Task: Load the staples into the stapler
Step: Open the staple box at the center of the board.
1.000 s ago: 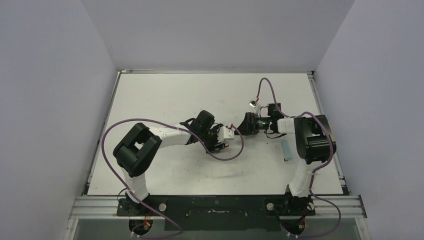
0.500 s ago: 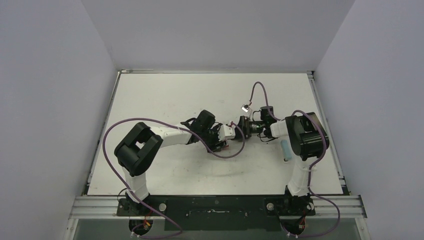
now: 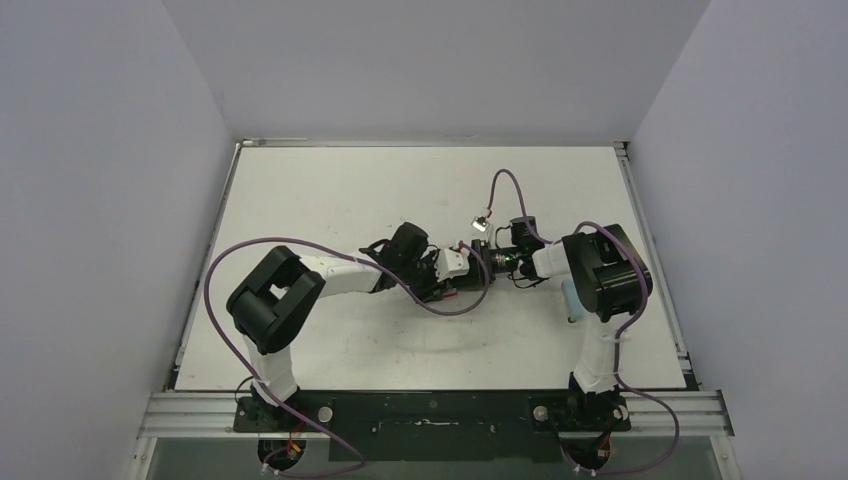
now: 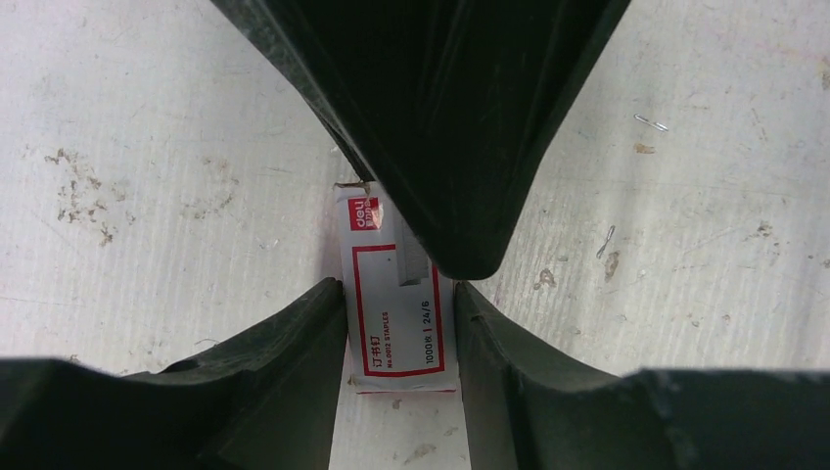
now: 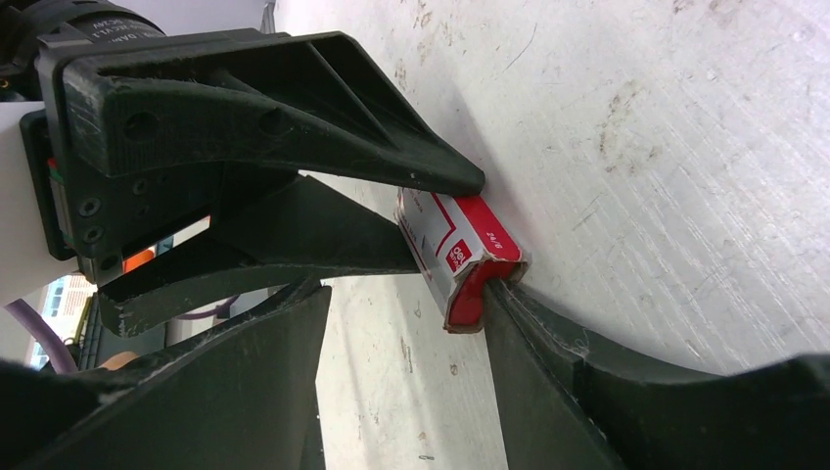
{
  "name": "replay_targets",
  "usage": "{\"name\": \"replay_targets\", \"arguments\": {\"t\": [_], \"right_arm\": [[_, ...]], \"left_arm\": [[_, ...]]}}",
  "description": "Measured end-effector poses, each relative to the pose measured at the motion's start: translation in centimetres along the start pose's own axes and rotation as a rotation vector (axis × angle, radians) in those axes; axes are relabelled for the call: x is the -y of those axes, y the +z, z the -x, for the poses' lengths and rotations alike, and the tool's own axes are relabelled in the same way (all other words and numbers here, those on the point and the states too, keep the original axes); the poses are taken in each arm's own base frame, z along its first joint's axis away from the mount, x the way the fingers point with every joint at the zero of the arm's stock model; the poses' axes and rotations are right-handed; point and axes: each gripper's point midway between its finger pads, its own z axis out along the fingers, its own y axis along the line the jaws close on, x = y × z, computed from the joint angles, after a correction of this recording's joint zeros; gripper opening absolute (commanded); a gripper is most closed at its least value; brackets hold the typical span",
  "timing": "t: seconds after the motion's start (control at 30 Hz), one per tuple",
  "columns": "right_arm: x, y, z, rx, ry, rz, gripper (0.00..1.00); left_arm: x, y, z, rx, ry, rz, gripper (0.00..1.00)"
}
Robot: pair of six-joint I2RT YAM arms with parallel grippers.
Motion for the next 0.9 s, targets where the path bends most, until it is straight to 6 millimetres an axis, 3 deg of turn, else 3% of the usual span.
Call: {"name": "replay_targets", "arguments": {"t": [0.3, 0.9], "right_arm": [[0.0, 0.1, 0.1, 0.002, 0.018, 0.021, 0.55], [-0.3, 1.1, 1.0, 0.07, 0.098, 0.101, 0.49]], "left_arm": [[0.0, 0.1, 0.0, 0.004, -0.014, 0.006, 0.33], [-0.4, 0.2, 0.0, 0.001, -0.042, 0.043, 0.31]]}}
